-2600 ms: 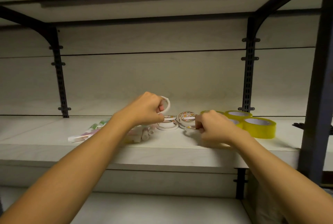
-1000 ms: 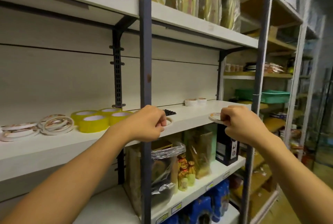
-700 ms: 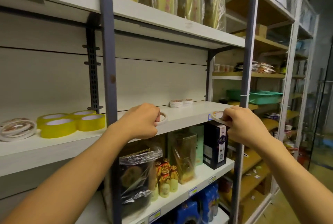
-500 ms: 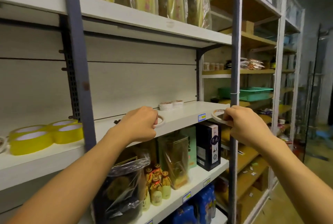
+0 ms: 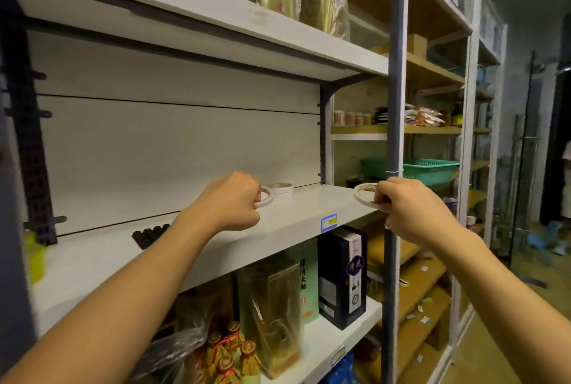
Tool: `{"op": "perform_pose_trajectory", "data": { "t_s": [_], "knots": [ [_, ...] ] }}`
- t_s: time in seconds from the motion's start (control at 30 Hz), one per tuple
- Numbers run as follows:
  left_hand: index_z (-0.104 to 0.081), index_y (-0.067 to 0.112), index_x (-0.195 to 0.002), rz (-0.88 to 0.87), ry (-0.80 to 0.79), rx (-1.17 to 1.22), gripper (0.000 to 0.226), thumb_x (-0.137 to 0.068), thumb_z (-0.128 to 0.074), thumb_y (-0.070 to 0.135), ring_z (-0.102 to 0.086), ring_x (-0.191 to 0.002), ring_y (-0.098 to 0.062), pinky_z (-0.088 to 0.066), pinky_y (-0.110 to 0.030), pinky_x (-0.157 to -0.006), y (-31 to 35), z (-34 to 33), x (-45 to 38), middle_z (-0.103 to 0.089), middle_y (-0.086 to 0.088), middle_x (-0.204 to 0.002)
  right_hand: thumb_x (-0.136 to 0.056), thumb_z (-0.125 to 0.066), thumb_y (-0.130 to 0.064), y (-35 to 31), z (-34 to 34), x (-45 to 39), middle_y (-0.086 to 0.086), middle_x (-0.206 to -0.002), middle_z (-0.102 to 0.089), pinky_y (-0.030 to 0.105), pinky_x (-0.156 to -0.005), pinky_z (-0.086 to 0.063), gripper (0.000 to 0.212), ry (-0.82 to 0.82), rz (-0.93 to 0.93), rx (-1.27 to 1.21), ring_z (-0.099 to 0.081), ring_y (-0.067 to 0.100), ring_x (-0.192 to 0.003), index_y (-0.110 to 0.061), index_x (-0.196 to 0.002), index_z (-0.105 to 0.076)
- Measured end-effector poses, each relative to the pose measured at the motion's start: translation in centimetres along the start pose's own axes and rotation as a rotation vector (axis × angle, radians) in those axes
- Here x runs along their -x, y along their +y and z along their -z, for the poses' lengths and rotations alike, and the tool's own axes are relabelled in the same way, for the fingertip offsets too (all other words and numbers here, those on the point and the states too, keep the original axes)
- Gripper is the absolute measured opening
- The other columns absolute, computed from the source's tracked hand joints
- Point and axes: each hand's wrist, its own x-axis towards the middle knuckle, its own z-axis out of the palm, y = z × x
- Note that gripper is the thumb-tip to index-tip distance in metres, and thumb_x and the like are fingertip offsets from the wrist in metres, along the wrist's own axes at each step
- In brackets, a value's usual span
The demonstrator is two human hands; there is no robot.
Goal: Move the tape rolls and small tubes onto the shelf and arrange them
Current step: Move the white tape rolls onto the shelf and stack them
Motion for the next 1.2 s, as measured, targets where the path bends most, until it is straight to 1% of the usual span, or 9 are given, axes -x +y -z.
{"op": "perform_pose_trajectory", "data": {
  "t_s": [0.07,0.13,0.2,0.33,0.43,0.6,0.87,1.03,1.2],
  "knots": [
    [-0.06,0.005,-0.083,-0.002,0.008,0.014,0.028,-0.062,-0.046,0.015,-0.06,-0.073,-0.031,-0.053,-0.042,-0.059,-1.1,-0.7,-2.3,-0.063,-0.012,-0.084,-0.078,-0.068,-0.003,0.4,-1.3,-2.7,-0.005,-0.091,-0.057,0.026,-0.064,-0.049,0.025,0.01,0.022,0.019,-0.053,0.016,-0.081,-0.023,-0.091,-0.062],
    [-0.057,0.002,-0.08,-0.017,0.015,0.002,0.022,-0.063,-0.047,0.012,-0.059,-0.072,-0.033,-0.049,-0.043,-0.056,-1.8,-1.2,-4.3,-0.062,-0.014,-0.083,-0.079,-0.065,-0.001,0.7,-2.6,-5.1,-0.005,-0.089,-0.055,0.026,-0.06,-0.041,0.024,0.011,0.044,0.019,-0.052,0.018,-0.081,-0.022,-0.089,-0.06],
    [-0.056,0.002,-0.079,-0.029,0.037,-0.02,0.016,-0.066,-0.049,0.01,-0.059,-0.075,-0.035,-0.05,-0.046,-0.058,-2.3,-1.7,-6.0,-0.061,-0.014,-0.083,-0.079,-0.063,0.0,0.6,-3.9,-7.2,-0.005,-0.088,-0.054,0.025,-0.059,-0.036,0.025,0.009,0.067,0.004,-0.053,0.019,-0.081,-0.022,-0.087,-0.058],
    [-0.058,0.002,-0.081,-0.016,0.041,-0.041,0.016,-0.069,-0.051,0.01,-0.06,-0.079,-0.037,-0.053,-0.047,-0.061,-3.4,-3.0,-8.4,-0.062,-0.014,-0.084,-0.078,-0.064,0.0,0.4,-6.7,-10.6,-0.004,-0.092,-0.057,0.026,-0.06,-0.044,0.024,0.027,0.089,-0.04,-0.054,0.018,-0.08,-0.021,-0.088,-0.06],
    [-0.06,0.003,-0.083,0.004,0.021,-0.074,0.018,-0.07,-0.052,0.011,-0.061,-0.079,-0.036,-0.053,-0.046,-0.062,-4.0,-4.0,-9.8,-0.063,-0.014,-0.085,-0.08,-0.066,-0.002,0.2,-8.9,-12.6,-0.005,-0.093,-0.057,0.024,-0.061,-0.044,0.024,0.032,0.117,-0.07,-0.054,0.017,-0.08,-0.023,-0.089,-0.059],
    [-0.063,0.002,-0.085,0.063,-0.01,-0.088,0.019,-0.07,-0.053,0.01,-0.062,-0.083,-0.035,-0.055,-0.047,-0.066,-4.9,-5.3,-12.0,-0.066,-0.015,-0.088,-0.082,-0.066,-0.004,0.4,-11.8,-16.0,-0.005,-0.094,-0.059,0.026,-0.068,-0.051,0.023,0.027,0.159,-0.122,-0.055,0.016,-0.083,-0.023,-0.093,-0.061],
    [-0.064,0.006,-0.084,0.189,-0.021,-0.113,0.019,-0.071,-0.053,0.011,-0.062,-0.084,-0.034,-0.057,-0.048,-0.069,-5.0,-7.7,-15.4,-0.066,-0.012,-0.087,-0.081,-0.064,-0.001,2.9,-16.9,-22.1,-0.005,-0.09,-0.057,0.025,-0.063,-0.042,0.025,0.015,0.33,-0.23,-0.054,0.017,-0.08,-0.024,-0.089,-0.058],
    [-0.065,0.008,-0.085,0.265,-0.015,-0.093,0.018,-0.072,-0.054,0.011,-0.061,-0.084,-0.031,-0.057,-0.045,-0.071,-4.3,-9.5,-17.9,-0.065,-0.009,-0.088,-0.076,-0.059,0.003,4.3,-20.5,-25.9,-0.005,-0.09,-0.059,0.037,-0.066,-0.053,0.026,-0.008,0.44,-0.292,-0.056,0.02,-0.082,-0.021,-0.086,-0.06],
    [-0.064,0.01,-0.085,0.328,-0.048,-0.079,0.03,-0.063,-0.046,0.02,-0.061,-0.084,-0.032,-0.057,-0.045,-0.071,-3.6,-11.6,-20.5,-0.064,-0.009,-0.088,-0.071,-0.052,0.008,4.7,-23.5,-29.1,-0.006,-0.085,-0.056,0.033,-0.059,-0.045,0.03,-0.011,0.534,-0.352,-0.053,0.024,-0.079,-0.016,-0.086,-0.063]
  ]
}}
